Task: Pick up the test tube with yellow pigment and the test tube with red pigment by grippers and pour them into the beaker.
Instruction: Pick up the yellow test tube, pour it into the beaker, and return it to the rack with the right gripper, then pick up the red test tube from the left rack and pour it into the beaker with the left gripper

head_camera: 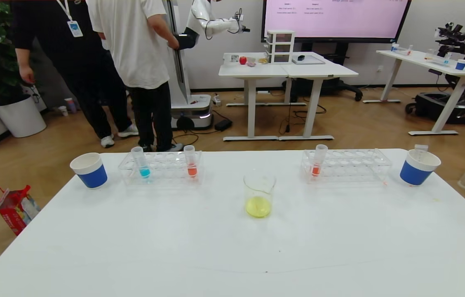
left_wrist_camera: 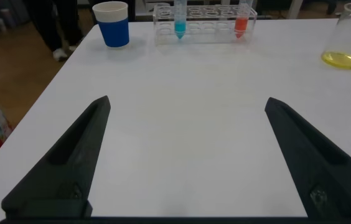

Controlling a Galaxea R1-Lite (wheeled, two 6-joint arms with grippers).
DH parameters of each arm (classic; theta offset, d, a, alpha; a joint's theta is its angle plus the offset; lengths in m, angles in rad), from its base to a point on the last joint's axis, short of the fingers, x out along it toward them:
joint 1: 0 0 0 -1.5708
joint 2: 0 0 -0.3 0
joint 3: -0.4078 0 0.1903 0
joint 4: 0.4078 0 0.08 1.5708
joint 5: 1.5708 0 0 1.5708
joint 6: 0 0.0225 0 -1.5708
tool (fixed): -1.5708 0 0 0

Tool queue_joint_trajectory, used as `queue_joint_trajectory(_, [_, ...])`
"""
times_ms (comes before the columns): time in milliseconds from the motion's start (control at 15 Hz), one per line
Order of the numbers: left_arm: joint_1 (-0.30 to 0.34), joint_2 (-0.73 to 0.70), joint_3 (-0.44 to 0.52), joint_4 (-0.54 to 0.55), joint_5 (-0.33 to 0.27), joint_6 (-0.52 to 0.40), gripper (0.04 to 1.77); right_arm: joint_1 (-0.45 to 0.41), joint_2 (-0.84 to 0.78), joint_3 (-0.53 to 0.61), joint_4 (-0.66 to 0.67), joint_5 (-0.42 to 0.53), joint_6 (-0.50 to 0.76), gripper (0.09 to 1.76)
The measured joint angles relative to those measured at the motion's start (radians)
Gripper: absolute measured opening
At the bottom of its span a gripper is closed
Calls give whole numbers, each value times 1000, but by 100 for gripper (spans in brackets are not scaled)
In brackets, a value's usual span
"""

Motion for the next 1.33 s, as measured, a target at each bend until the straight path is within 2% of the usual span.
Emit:
queue_joint_trajectory(133, [0, 0, 0, 0, 0, 0, 173, 8, -164, 5, 185, 13, -13, 174])
queue_joint_trajectory(267, [0, 0, 0, 0, 0, 0, 173, 21, -306, 23, 302, 18, -43, 174])
queue_joint_trajectory(400, [0, 0, 0, 0, 0, 0, 173, 30, -433, 80, 386, 20, -74, 174])
queue_joint_trajectory(533, [0, 0, 0, 0, 0, 0, 173, 34, -506, 185, 409, 19, -82, 174])
queue_joint_trajectory(733, [0, 0, 0, 0, 0, 0, 173, 34, -546, 347, 446, 3, -84, 174])
queue_joint_trajectory(933, [0, 0, 0, 0, 0, 0, 173, 35, -556, 416, 724, -33, -80, 174])
queue_joint_trajectory(1000, [0, 0, 0, 0, 0, 0, 173, 35, -556, 420, 779, -38, -73, 174])
queue_joint_trajectory(1333, [0, 0, 0, 0, 0, 0, 173, 36, -557, 425, 773, -51, -14, 174])
